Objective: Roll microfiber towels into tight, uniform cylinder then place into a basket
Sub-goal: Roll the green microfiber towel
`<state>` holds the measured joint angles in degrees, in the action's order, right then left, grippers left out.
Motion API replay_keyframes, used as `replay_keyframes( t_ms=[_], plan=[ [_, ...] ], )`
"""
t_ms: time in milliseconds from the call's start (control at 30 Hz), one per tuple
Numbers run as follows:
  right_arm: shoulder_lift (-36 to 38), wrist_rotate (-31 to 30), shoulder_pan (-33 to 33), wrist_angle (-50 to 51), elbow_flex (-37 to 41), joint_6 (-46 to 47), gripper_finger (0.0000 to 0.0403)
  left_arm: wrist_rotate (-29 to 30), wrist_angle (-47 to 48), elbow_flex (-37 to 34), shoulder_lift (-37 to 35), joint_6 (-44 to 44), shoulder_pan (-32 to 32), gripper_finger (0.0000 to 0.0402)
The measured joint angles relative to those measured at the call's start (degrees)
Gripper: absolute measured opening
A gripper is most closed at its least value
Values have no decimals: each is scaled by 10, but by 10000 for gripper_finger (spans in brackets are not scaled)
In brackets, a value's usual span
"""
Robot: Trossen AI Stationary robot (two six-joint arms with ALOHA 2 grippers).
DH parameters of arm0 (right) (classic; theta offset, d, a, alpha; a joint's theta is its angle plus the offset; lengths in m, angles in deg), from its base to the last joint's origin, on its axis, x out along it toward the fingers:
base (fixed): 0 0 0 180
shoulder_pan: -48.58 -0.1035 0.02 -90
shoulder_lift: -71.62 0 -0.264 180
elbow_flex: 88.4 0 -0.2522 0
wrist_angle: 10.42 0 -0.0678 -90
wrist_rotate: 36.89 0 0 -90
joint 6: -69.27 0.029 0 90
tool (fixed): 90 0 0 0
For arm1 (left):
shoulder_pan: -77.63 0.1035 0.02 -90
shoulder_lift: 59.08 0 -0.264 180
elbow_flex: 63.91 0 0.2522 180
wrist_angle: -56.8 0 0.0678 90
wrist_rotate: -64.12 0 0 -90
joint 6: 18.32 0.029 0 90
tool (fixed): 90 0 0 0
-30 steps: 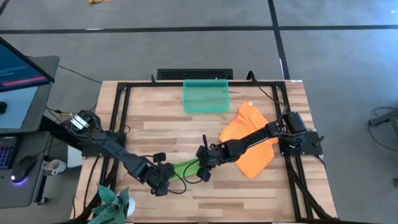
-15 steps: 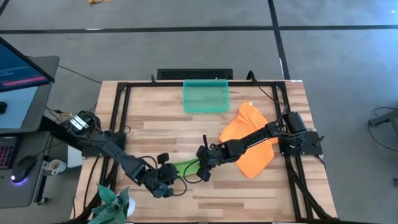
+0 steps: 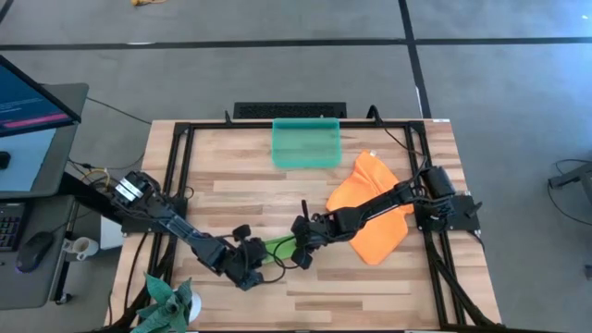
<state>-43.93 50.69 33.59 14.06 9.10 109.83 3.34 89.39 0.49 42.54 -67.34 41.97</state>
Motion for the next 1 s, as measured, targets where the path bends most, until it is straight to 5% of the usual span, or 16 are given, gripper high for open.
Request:
replay_keyframes(
  t_ms=[500,1000],
  plan=[
    [0,8,-1,-3,1,6,18,-32,15,1,21,1,3,75],
    [2,36,-6,-8,0,-1,120,-30,9,0,23,18,5,75]
  ],
)
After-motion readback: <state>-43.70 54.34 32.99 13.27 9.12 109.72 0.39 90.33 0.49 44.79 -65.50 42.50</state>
